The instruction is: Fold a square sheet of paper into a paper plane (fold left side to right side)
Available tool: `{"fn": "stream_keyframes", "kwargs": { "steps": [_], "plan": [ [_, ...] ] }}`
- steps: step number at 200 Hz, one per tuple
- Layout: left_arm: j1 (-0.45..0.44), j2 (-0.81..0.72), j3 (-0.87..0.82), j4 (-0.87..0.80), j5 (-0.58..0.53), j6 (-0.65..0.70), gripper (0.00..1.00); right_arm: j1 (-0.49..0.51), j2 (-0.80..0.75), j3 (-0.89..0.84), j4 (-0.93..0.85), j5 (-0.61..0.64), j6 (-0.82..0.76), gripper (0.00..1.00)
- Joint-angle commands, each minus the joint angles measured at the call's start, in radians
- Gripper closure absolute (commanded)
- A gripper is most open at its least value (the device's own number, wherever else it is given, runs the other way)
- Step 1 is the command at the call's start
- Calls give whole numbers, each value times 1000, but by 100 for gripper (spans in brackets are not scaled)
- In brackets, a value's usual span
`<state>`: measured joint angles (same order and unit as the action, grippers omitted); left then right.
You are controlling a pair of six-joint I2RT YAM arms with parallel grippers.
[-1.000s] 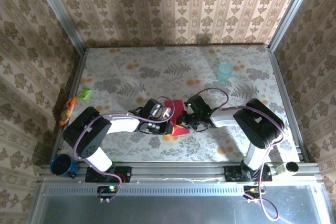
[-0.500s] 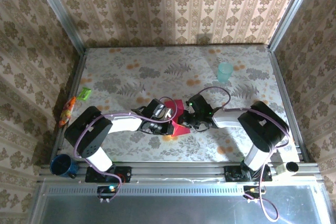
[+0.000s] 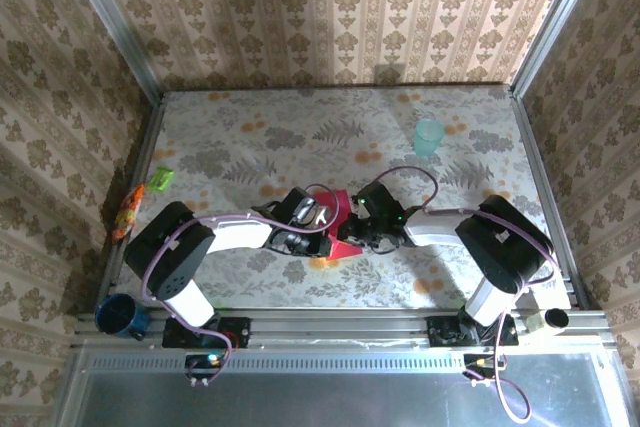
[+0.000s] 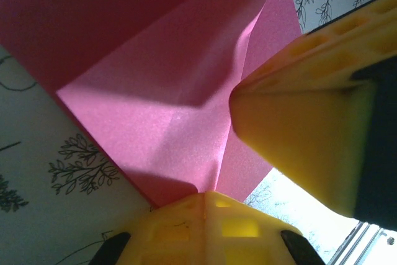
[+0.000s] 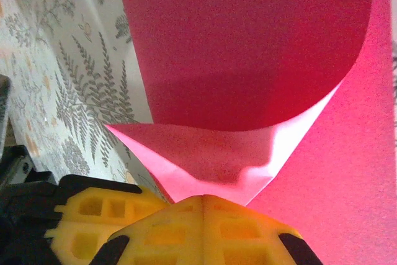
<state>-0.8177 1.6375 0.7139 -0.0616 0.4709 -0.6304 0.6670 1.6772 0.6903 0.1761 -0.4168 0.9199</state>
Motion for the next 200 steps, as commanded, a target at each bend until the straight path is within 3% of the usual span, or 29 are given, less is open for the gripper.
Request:
{"fn": "stream_keyframes", "kwargs": {
  "steps": [1,147,200],
  "plan": [
    [-6,37,-8,-93,-46,25,100,13,27,10,6,-12,6,100],
    [-6,39,-19,-95,-50,23,100,34,42,3,59,-34,26,100],
    [-6,41,-24,-117,-61,17,100,31,72,15,-15,35,-36,100]
  ]
}}
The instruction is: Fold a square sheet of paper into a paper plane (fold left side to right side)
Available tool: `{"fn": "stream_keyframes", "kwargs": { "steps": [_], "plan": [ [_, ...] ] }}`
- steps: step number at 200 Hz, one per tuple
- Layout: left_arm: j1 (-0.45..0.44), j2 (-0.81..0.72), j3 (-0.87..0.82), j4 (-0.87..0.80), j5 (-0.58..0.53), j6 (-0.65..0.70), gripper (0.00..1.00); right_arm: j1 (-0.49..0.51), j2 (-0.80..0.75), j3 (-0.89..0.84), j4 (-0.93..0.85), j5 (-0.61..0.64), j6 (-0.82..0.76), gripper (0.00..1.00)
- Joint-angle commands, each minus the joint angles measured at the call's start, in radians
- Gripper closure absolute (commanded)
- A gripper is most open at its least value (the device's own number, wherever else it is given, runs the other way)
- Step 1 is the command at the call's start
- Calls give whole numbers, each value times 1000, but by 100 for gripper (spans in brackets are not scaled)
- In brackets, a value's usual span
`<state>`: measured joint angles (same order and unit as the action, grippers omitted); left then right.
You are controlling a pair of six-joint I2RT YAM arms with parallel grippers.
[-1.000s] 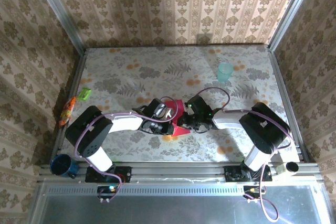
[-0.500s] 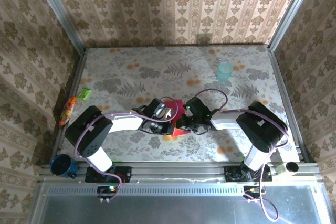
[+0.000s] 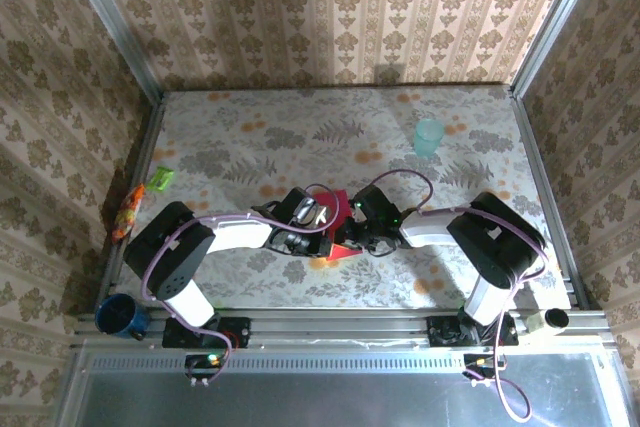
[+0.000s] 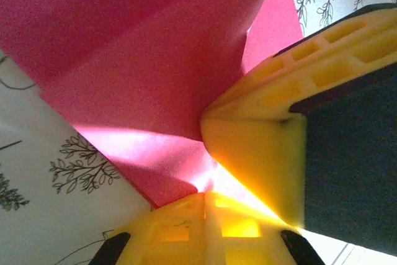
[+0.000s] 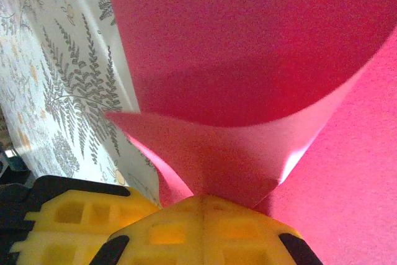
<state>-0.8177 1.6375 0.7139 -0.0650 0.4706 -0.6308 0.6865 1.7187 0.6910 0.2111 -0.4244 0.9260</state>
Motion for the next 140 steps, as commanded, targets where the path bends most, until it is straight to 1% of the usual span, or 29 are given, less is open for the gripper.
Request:
{"fn": "stream_keyframes", "kwargs": {
  "steps": [1,25,111,140],
  "plan": [
    [-6,41,-24,-115,-60,17,100,11,30,14,-53,46,-44,100],
    [-6,42,-31,-127,-65,16,100,-10,33,5,-70,70,-65,100],
    [-3,53,-44,-130,-67,12,100,-116,41,4,-89,52,-134,100],
    [-3,53,-37,-139,-67,19,100,-160,56,28,-102,37,-164,100]
  ]
}}
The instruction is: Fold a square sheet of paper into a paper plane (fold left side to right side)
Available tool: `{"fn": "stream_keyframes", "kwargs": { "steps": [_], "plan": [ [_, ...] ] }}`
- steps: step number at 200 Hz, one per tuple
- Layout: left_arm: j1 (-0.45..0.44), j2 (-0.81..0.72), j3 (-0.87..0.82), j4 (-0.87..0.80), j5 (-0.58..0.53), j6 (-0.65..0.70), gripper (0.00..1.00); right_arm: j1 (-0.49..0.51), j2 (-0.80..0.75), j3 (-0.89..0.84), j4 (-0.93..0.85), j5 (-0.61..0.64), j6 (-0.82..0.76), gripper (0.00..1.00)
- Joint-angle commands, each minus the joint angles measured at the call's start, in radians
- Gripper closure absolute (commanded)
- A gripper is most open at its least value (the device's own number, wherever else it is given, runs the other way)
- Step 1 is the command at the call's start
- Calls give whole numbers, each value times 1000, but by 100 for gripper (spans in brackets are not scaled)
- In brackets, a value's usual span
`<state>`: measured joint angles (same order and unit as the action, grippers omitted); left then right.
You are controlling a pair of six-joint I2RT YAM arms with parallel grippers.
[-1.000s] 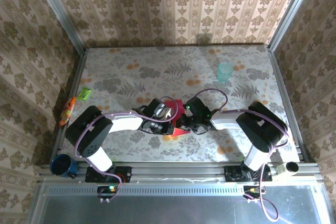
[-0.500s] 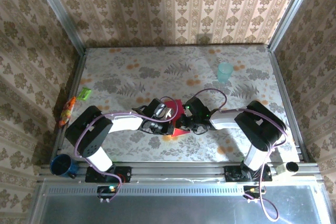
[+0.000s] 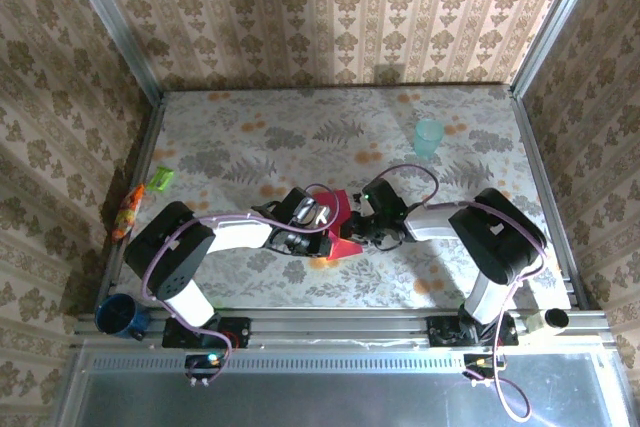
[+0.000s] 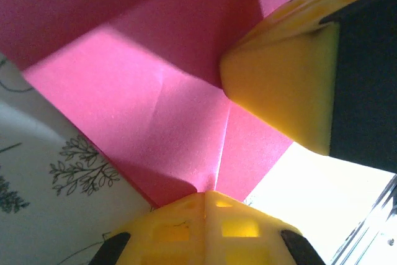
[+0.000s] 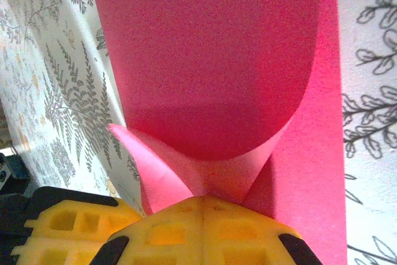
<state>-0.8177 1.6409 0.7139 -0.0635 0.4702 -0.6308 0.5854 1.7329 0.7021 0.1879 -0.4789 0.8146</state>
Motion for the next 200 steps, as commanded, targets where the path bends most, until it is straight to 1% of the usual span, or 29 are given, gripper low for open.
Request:
{"fn": "stream_keyframes", "kwargs": {
  "steps": [1,48,111,161,189,200],
  "plan": [
    [-2,50,-37,-140,-67,19,100,-61,43,18,-80,91,-53,100],
    [-2,51,-34,-141,-67,19,100,-133,56,52,-104,81,-90,100],
    [-3,41,-33,-144,-67,18,100,-192,70,87,-115,53,-116,100],
    [8,27,2,-140,-60,25,100,-216,-27,93,-159,39,-131,100],
    [15,27,34,-149,-56,38,100,-195,-93,68,-156,12,-117,100],
    [14,28,43,-150,-53,43,100,-178,-106,52,-129,0,-98,100]
  ]
}}
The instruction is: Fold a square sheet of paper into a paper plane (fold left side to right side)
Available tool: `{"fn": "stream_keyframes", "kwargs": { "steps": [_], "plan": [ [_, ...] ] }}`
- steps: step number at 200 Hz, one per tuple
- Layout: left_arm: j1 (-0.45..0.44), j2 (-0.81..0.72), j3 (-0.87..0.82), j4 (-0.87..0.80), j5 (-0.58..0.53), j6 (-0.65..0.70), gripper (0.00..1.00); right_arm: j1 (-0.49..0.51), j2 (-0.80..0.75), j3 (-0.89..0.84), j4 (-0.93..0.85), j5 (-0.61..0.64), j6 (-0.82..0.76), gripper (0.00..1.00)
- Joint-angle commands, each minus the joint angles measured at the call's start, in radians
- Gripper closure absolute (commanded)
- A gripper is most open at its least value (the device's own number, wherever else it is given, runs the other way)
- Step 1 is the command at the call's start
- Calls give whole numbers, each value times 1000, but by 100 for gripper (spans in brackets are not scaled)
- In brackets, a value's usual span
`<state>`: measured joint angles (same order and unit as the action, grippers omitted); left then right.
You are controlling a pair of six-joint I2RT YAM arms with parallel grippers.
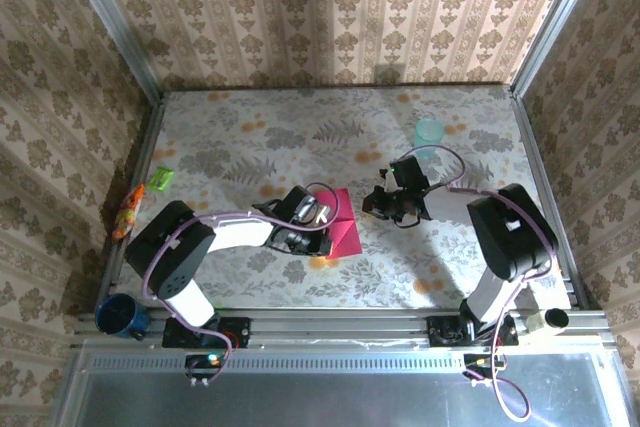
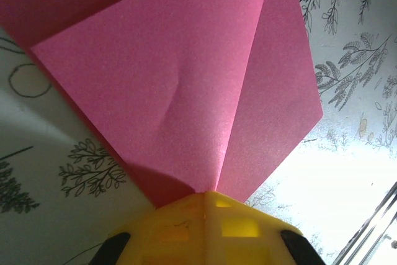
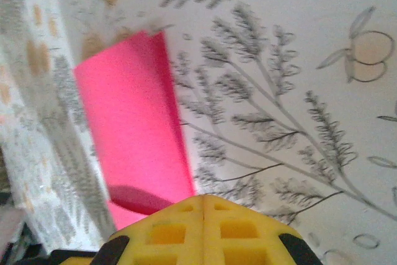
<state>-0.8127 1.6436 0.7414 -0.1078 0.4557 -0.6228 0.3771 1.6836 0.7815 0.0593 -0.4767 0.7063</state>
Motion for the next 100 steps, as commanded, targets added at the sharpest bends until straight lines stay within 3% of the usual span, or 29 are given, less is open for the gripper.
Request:
{"fn": "stream_keyframes", "kwargs": {
  "steps": [1,46,100],
  "plan": [
    [10,26,17,-105,-39,35,100,34,-57,-28,3,-3,13,100],
    [16,35,39,-124,-37,52,100,138,9,-30,106,-18,99,100],
    [27,22,57,-129,-27,57,100,144,89,-24,59,32,67,100]
  ]
}}
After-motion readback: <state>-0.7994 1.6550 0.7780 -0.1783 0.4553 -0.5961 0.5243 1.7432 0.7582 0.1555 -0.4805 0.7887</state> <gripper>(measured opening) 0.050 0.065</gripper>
